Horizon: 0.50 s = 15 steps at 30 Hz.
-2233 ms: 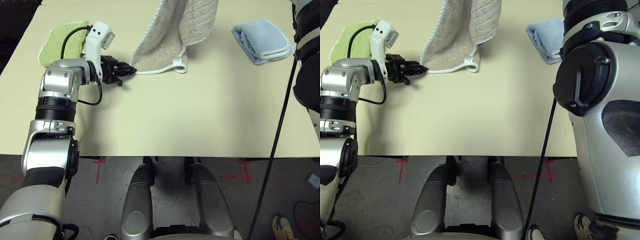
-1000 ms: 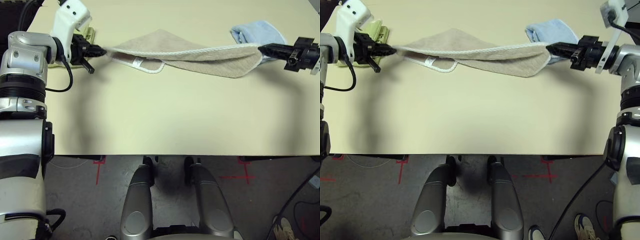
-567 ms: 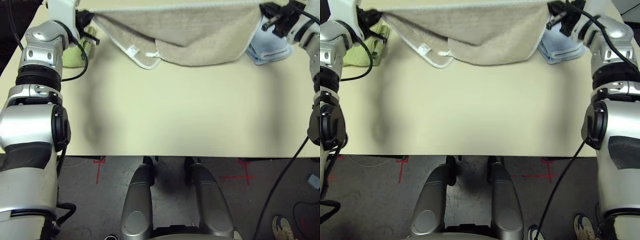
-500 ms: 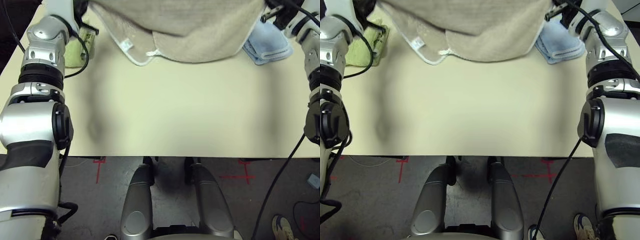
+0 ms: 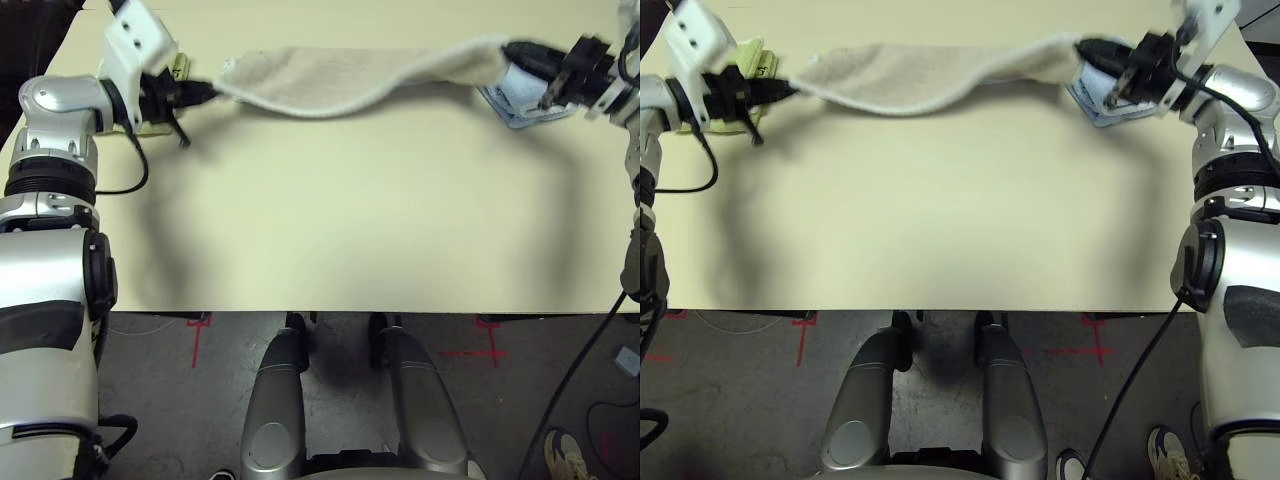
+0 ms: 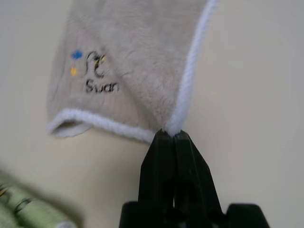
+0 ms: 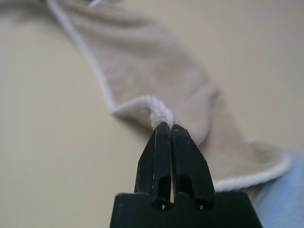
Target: Fold the towel and set it aside.
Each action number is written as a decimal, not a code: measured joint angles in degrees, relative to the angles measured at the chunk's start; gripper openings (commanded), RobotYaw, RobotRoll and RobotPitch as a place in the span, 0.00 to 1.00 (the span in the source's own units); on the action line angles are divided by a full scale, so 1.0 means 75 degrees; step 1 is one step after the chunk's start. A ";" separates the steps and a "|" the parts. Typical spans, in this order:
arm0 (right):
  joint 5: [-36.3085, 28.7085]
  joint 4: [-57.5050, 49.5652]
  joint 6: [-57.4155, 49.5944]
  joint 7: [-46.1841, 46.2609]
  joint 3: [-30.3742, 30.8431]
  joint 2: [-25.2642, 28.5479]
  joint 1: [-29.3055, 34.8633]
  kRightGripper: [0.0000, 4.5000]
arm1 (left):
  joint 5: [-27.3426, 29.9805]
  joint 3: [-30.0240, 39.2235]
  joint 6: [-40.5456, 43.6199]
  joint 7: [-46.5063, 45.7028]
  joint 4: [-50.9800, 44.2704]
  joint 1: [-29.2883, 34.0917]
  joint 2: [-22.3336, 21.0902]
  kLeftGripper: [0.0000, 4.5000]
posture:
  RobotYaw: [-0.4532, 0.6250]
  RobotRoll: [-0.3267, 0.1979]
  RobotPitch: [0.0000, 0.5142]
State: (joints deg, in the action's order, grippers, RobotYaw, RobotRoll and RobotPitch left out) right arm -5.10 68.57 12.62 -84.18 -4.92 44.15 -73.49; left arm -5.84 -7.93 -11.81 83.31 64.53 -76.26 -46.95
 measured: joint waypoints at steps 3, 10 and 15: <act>0.0383 -0.0085 -0.0279 -0.0520 0.0437 0.0254 0.0000 0.00 | -0.0163 -0.0224 0.0497 0.0558 -0.0078 -0.0198 -0.0125 0.00 | 0.45 0.62 0.61; 0.1042 -0.0103 -0.0605 -0.1005 0.1554 0.0742 -0.0162 0.00 | -0.0550 -0.1524 0.1077 0.1100 -0.0128 -0.0585 -0.0609 0.00 | 0.45 0.62 0.61; 0.1050 -0.0108 -0.0664 -0.1052 0.2620 0.0987 -0.0252 0.00 | -0.0249 -0.2535 0.1083 0.1147 -0.0130 -0.0646 -0.0881 0.00 | 0.45 0.62 0.62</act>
State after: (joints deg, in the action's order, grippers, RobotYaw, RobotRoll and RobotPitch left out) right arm 2.77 67.76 7.64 -92.07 14.73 51.55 -75.38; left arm -7.71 -26.95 -3.69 91.91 63.55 -81.10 -53.55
